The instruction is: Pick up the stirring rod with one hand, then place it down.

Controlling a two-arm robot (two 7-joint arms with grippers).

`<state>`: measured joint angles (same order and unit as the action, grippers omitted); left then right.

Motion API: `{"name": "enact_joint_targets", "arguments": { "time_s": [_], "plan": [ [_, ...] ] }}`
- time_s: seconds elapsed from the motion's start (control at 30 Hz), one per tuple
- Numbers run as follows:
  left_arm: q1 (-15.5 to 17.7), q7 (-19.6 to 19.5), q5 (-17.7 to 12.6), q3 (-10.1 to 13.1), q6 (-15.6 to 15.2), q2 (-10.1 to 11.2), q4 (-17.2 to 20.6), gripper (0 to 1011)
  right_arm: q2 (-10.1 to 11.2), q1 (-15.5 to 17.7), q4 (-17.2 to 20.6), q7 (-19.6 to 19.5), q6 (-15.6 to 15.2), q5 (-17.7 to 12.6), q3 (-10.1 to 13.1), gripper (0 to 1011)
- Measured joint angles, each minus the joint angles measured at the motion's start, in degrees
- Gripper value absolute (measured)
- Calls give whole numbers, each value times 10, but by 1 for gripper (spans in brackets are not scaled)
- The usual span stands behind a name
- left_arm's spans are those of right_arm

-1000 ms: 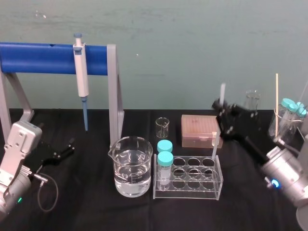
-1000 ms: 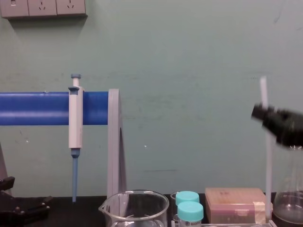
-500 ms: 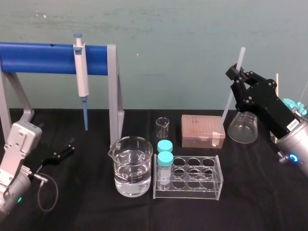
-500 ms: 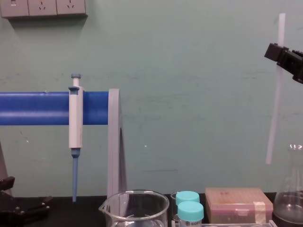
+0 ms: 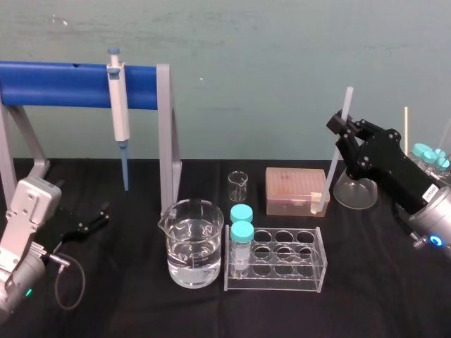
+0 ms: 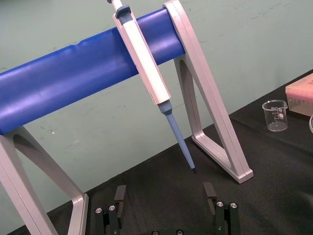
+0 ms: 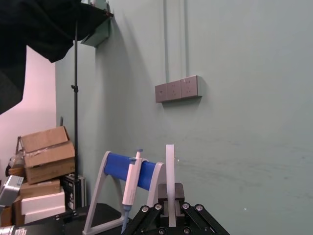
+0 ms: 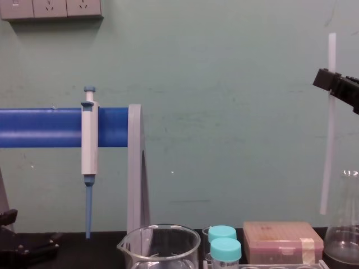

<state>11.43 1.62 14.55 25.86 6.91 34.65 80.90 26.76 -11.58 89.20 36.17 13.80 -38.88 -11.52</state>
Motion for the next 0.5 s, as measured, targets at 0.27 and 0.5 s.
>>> {"name": "enact_joint_targets", "arguments": {
  "time_s": [0.27,0.5],
  "plan": [
    [0,0,0,0,0,0,0,1000,13,-7,-10,19,3,-9,-9,67],
    [0,0,0,0,0,0,0,1000,20,-13,-17,25,1,-12,-18,67]
  ]
}}
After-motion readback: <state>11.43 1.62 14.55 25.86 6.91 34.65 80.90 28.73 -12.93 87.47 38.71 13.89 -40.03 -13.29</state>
